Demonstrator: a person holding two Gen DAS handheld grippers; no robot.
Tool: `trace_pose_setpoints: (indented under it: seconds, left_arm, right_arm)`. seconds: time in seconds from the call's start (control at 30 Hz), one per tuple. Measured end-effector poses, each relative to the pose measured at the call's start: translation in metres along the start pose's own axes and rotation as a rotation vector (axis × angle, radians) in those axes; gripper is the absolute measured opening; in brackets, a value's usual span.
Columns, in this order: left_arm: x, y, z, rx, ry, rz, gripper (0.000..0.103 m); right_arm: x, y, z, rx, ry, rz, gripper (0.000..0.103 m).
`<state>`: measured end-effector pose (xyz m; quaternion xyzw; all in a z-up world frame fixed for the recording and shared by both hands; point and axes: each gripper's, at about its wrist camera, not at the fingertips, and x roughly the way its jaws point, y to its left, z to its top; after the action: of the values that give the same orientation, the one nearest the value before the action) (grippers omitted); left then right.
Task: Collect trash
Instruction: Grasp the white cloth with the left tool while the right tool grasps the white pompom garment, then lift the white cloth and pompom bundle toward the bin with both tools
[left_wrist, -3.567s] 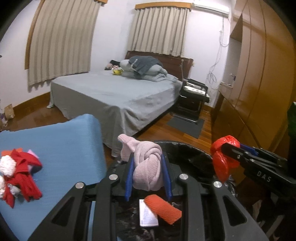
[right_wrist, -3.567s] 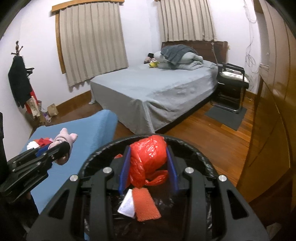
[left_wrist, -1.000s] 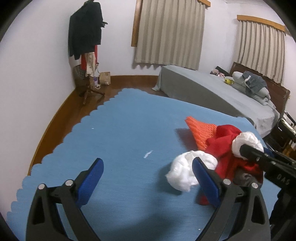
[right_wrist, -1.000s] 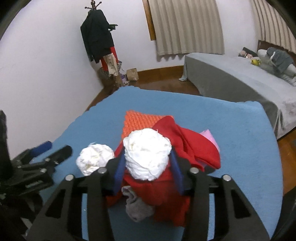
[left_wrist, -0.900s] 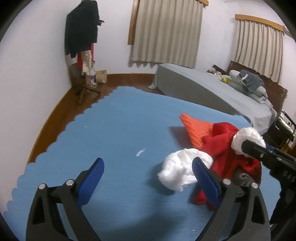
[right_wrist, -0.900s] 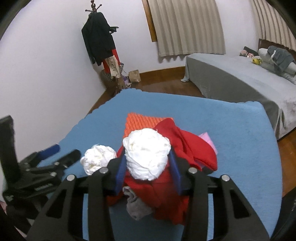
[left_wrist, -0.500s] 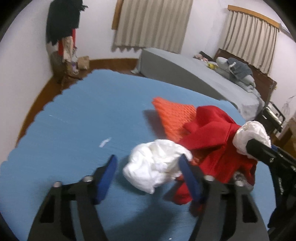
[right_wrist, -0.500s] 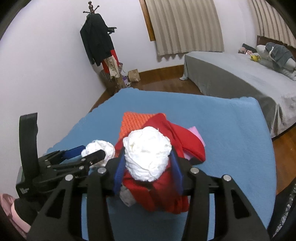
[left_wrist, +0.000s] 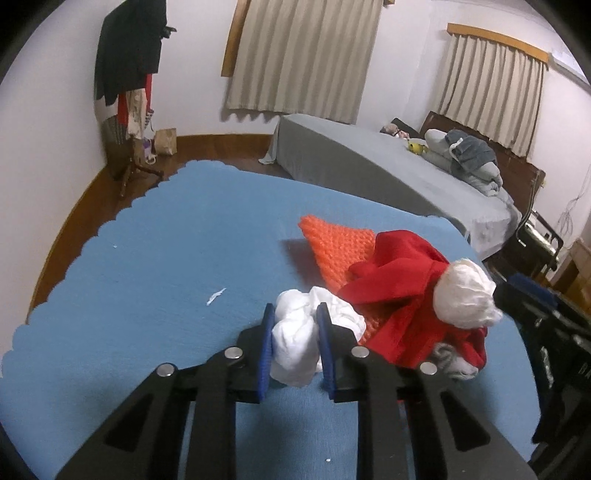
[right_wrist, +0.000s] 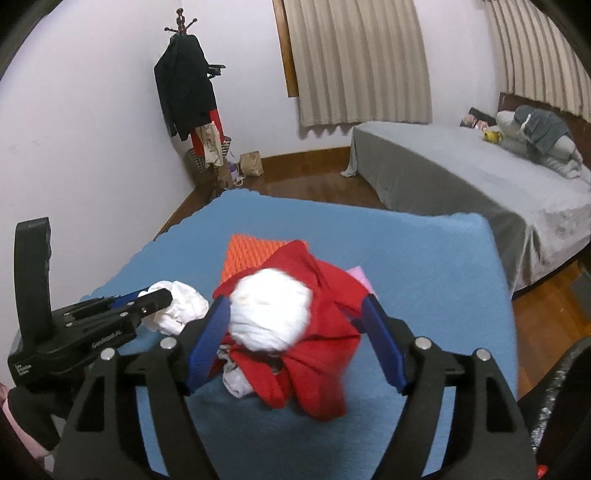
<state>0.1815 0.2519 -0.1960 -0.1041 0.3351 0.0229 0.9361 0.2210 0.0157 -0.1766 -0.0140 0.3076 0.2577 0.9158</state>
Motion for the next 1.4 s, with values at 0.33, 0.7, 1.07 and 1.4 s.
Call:
trace_pose_setpoints:
  seconds: [0.33, 0.7, 1.07, 1.4]
  left_arm:
    - [-0.004, 0.010, -0.008, -0.007, 0.000, 0.089, 0.022]
    - [-0.003, 0.007, -0.012, -0.003, 0.018, 0.044, 0.058]
    - [0.014, 0.008, -0.014, -0.021, 0.098, 0.046, 0.037]
    - [-0.025, -0.006, -0.006, -0.013, 0.008, 0.040, 0.020]
  right_arm:
    - [0.017, 0.013, -0.001, -0.040, 0.042, 0.050, 0.056]
    - [0.018, 0.008, 0.004, -0.021, 0.076, 0.106, 0.034]
    - [-0.017, 0.006, 0.014, 0.007, 0.022, 0.124, 0.034]
    - [-0.049, 0.001, 0.015, 0.018, -0.002, 0.107, 0.034]
